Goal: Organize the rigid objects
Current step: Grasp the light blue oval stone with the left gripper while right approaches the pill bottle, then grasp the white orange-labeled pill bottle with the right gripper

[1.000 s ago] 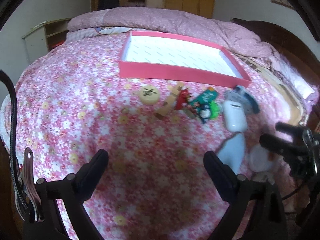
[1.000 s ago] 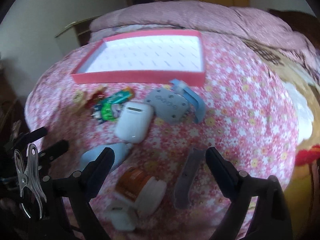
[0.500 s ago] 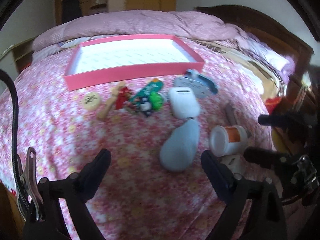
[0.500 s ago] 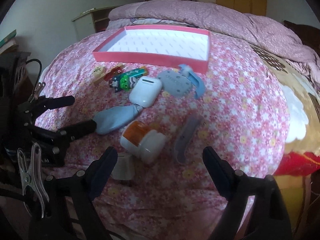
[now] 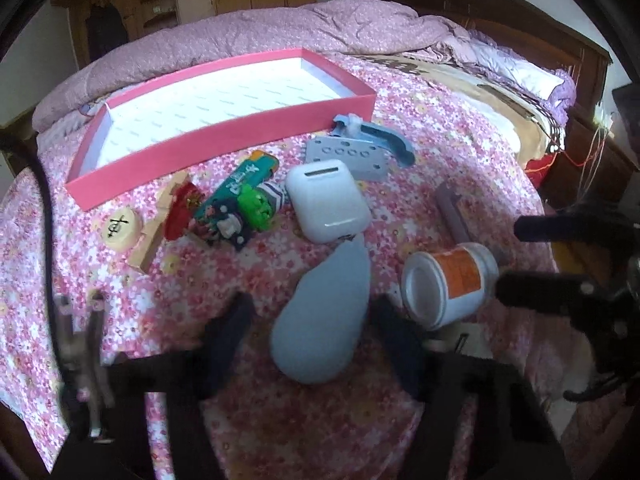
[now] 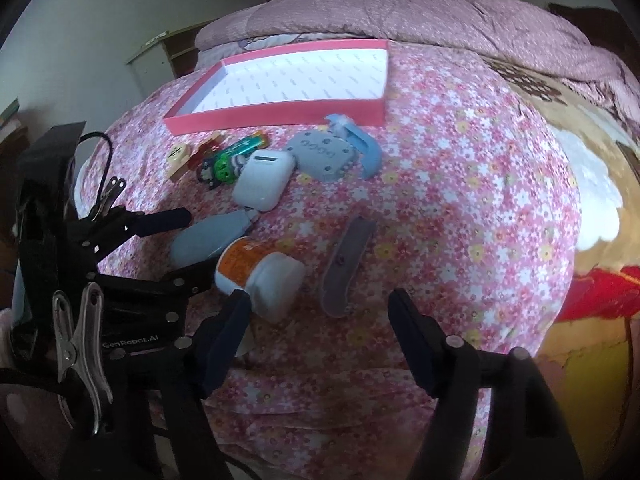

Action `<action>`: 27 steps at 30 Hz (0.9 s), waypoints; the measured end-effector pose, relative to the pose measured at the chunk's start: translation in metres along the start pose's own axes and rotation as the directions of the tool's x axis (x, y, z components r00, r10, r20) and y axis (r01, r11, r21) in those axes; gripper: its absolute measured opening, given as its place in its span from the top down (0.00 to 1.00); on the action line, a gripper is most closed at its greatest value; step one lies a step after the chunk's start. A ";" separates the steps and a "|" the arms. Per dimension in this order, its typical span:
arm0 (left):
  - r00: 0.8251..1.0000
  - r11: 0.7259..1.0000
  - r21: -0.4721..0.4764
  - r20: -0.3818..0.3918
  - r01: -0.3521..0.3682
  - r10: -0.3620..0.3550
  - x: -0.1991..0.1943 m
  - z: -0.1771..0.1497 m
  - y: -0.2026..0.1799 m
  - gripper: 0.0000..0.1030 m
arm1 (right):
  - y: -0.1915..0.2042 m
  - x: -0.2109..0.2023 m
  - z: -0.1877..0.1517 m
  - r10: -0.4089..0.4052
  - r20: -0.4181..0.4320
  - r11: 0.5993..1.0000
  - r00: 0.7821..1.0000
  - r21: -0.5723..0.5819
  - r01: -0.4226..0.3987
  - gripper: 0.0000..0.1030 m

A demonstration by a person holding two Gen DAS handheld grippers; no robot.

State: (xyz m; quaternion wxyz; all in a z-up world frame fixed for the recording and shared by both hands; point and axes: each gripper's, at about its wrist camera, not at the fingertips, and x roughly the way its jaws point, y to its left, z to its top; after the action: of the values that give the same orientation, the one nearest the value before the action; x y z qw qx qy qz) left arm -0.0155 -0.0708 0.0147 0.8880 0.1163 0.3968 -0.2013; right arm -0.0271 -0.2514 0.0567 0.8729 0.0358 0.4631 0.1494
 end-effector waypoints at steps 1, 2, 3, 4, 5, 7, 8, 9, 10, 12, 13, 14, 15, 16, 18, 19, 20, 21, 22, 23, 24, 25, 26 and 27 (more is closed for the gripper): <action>1.000 1.000 -0.004 0.000 0.005 -0.005 -0.001 0.000 0.001 0.52 | -0.001 0.001 0.000 0.008 -0.003 1.000 1.000 0.011 -0.008 0.33; 1.000 1.000 -0.014 0.001 0.013 -0.013 -0.002 -0.001 0.004 0.52 | -0.001 0.001 0.001 0.014 -0.003 1.000 1.000 0.014 -0.014 0.36; 1.000 0.999 -0.031 0.002 0.022 -0.022 -0.003 -0.002 0.007 0.53 | 0.000 0.001 0.001 0.018 -0.004 1.000 1.000 0.013 -0.018 0.37; 1.000 0.999 -0.046 0.002 0.029 -0.029 -0.005 -0.004 0.011 0.53 | 0.001 0.001 0.001 0.022 -0.003 1.000 1.000 0.008 -0.022 0.39; 1.000 0.998 -0.057 0.003 0.031 -0.031 -0.007 -0.005 0.014 0.53 | 0.003 0.000 0.001 0.027 -0.002 1.000 1.000 0.000 -0.027 0.39; 1.000 0.996 -0.088 0.011 0.025 -0.024 -0.012 -0.008 0.022 0.53 | 0.010 -0.001 0.001 0.034 0.000 0.999 0.999 -0.026 -0.034 0.39; 1.000 0.995 -0.102 0.013 0.023 -0.021 -0.016 -0.010 0.027 0.53 | 0.012 -0.001 0.001 0.037 0.000 0.999 0.999 -0.036 -0.037 0.41; 1.000 0.993 -0.119 0.017 0.021 -0.019 -0.019 -0.012 0.032 0.53 | 0.015 -0.001 0.001 0.041 0.000 0.998 0.999 -0.045 -0.041 0.41; 1.000 0.991 -0.134 0.020 0.020 -0.017 -0.022 -0.014 0.036 0.53 | 0.018 -0.001 0.001 0.053 -0.003 0.997 0.999 -0.054 -0.053 0.43; 1.000 0.986 -0.166 0.026 0.009 -0.005 -0.027 -0.017 0.046 0.53 | 0.023 0.000 0.000 0.074 -0.014 0.995 0.997 -0.062 -0.074 0.44; 1.000 0.984 -0.178 0.029 0.002 0.003 -0.029 -0.018 0.049 0.53 | 0.025 0.003 0.000 0.080 -0.026 0.995 0.996 -0.066 -0.081 0.44; 0.999 0.981 -0.193 0.032 -0.002 0.009 -0.031 -0.019 0.054 0.53 | 0.027 0.005 0.001 0.079 -0.035 0.994 0.996 -0.069 -0.081 0.44; 0.999 0.979 -0.206 0.034 -0.004 0.011 -0.033 -0.021 0.058 0.53 | 0.028 0.007 0.001 0.075 -0.044 0.994 0.996 -0.071 -0.078 0.44; 0.999 0.976 -0.216 0.035 -0.005 0.013 -0.034 -0.021 0.060 0.53 | 0.031 0.011 0.002 0.066 -0.054 0.995 0.996 -0.072 -0.070 0.44; 0.999 0.972 -0.235 0.039 -0.004 0.014 -0.036 -0.022 0.065 0.53 | 0.034 0.015 0.005 0.061 -0.058 0.995 0.996 -0.072 -0.065 0.44; 0.999 0.971 -0.240 0.040 -0.004 0.014 -0.037 -0.023 0.067 0.53 | 0.036 0.018 0.007 0.051 -0.060 0.996 0.997 -0.076 -0.055 0.44; 0.999 0.970 -0.245 0.043 -0.005 0.016 -0.037 -0.023 0.068 0.53 | 0.039 0.021 0.008 0.035 -0.062 0.995 0.997 -0.086 -0.040 0.44; 0.999 0.969 -0.246 0.044 -0.005 0.016 -0.038 -0.024 0.069 0.53 | 0.042 0.023 0.010 0.021 -0.065 0.995 0.998 -0.098 -0.027 0.44; 0.999 0.969 -0.246 0.045 -0.005 0.017 -0.039 -0.024 0.070 0.53 | 0.046 0.027 0.011 0.006 -0.068 0.993 0.998 -0.114 -0.014 0.43; 0.999 0.969 -0.246 0.046 -0.006 0.017 -0.040 -0.025 0.071 0.53 | 0.048 0.030 0.012 0.001 -0.071 0.992 0.998 -0.123 -0.010 0.43; 0.999 0.969 -0.246 0.045 -0.007 0.018 -0.040 -0.025 0.070 0.53 | 0.051 0.033 0.013 -0.002 -0.074 0.991 0.997 -0.132 -0.007 0.43; 0.999 0.969 -0.246 0.046 -0.006 0.018 -0.041 -0.026 0.070 0.53 | 0.053 0.036 0.014 -0.006 -0.079 0.990 0.997 -0.139 -0.005 0.43; 0.999 0.969 -0.246 0.045 -0.006 0.018 -0.040 -0.025 0.070 0.53 | 0.054 0.039 0.014 -0.006 -0.082 0.990 0.997 -0.143 -0.005 0.43; 0.999 0.969 -0.247 0.045 -0.007 0.018 -0.041 -0.025 0.070 0.53 | 0.055 0.041 0.015 -0.005 -0.085 0.989 0.996 -0.146 -0.008 0.43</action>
State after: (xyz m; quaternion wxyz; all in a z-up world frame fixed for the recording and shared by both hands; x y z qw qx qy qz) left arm -0.0253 0.0118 0.0317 0.9059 0.0028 0.3970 -0.1474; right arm -0.0056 -0.1855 0.0432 0.8525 -0.0344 0.4877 0.1850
